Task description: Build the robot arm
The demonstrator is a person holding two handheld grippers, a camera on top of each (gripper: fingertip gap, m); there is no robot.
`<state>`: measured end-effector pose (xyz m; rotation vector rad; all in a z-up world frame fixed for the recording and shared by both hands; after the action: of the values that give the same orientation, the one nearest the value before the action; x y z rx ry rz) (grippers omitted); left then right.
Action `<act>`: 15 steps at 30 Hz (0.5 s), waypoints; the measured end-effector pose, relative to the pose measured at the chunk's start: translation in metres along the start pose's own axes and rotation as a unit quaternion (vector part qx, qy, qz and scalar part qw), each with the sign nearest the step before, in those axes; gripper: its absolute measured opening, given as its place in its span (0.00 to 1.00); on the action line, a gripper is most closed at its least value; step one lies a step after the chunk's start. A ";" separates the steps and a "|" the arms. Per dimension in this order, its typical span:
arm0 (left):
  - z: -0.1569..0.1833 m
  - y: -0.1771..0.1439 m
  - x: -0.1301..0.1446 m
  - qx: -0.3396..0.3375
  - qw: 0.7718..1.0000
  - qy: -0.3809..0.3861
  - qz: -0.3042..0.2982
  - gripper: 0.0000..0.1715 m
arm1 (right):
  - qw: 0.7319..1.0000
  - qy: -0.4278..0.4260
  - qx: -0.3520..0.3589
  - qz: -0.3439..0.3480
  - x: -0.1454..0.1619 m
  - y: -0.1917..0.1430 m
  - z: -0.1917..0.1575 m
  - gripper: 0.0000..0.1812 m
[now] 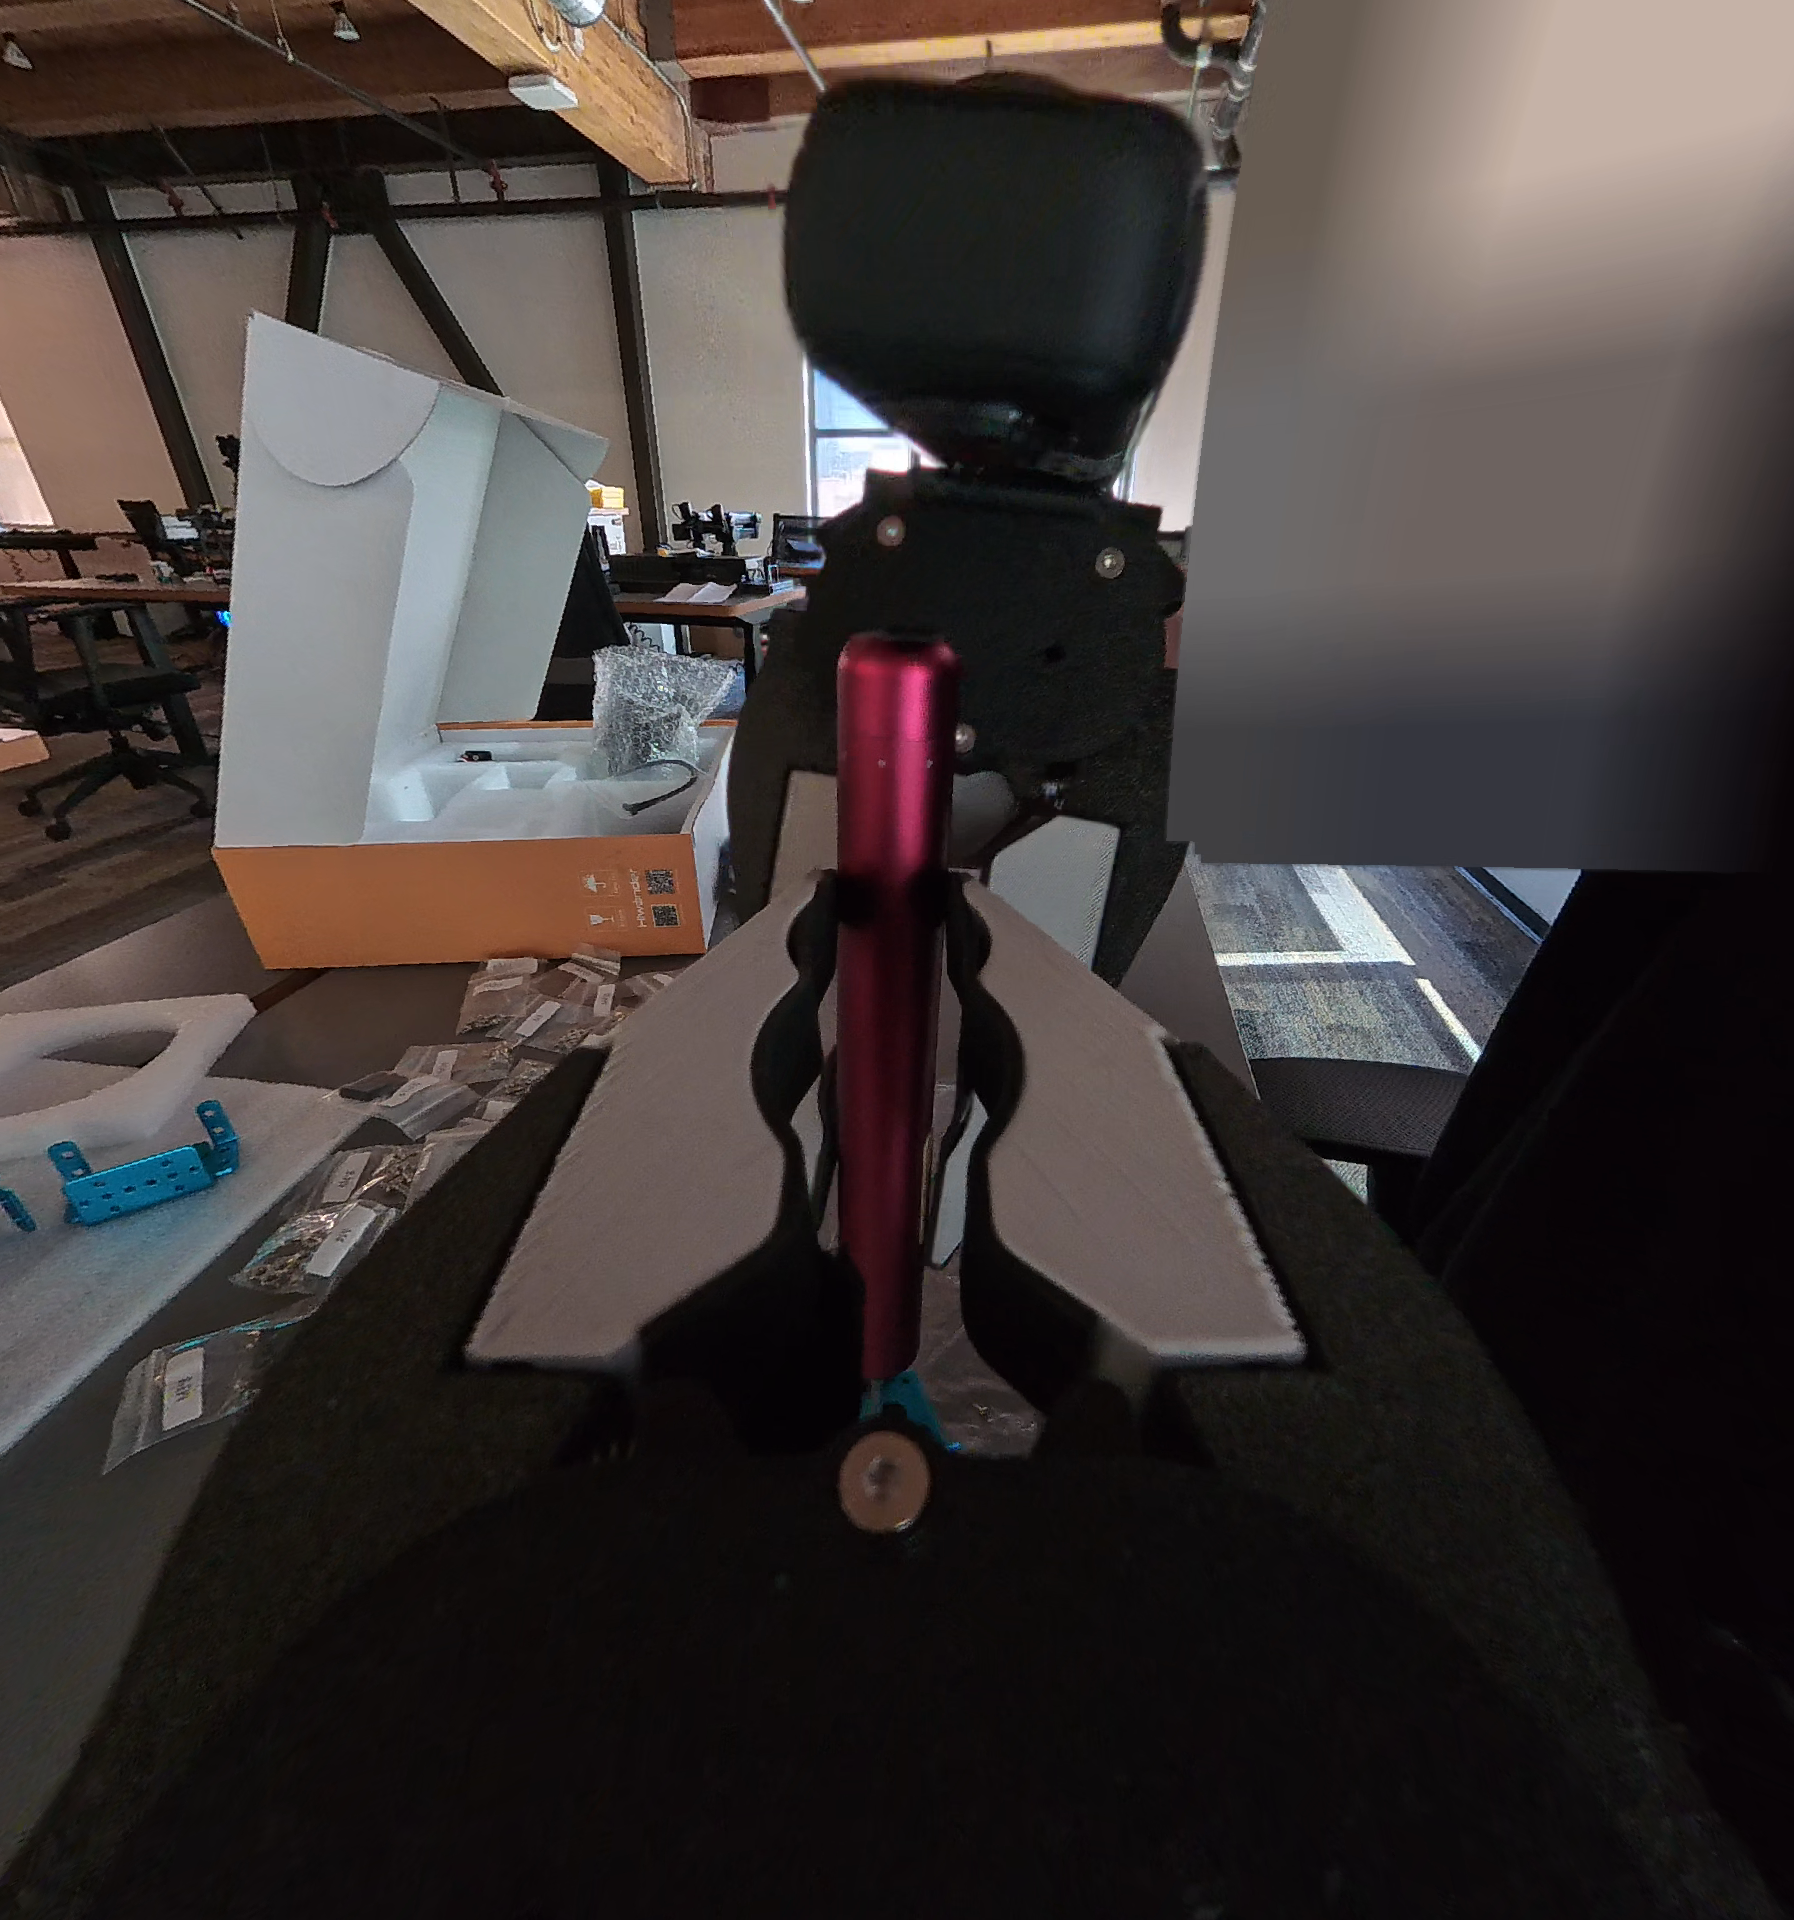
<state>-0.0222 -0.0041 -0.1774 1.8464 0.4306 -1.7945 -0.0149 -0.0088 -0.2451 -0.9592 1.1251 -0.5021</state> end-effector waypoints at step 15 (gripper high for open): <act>0.005 -0.001 0.003 0.020 1.000 -0.003 0.003 0.11 | 0.974 0.028 0.026 0.223 0.003 0.000 -0.001 0.12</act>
<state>-0.0265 -0.0065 -0.1800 1.8665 0.3900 -1.8166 -0.0143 -0.0111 -0.2466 -0.6209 1.3270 -0.1909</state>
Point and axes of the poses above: each gripper's, where its closed fingertips meet, y out along the fingers, x out of its underside, z = x × y across the jaws, the point moved 2 cm from there along -y, back along the fingers, and after that the axes turned 4 degrees about z, right-handed, at the moved point
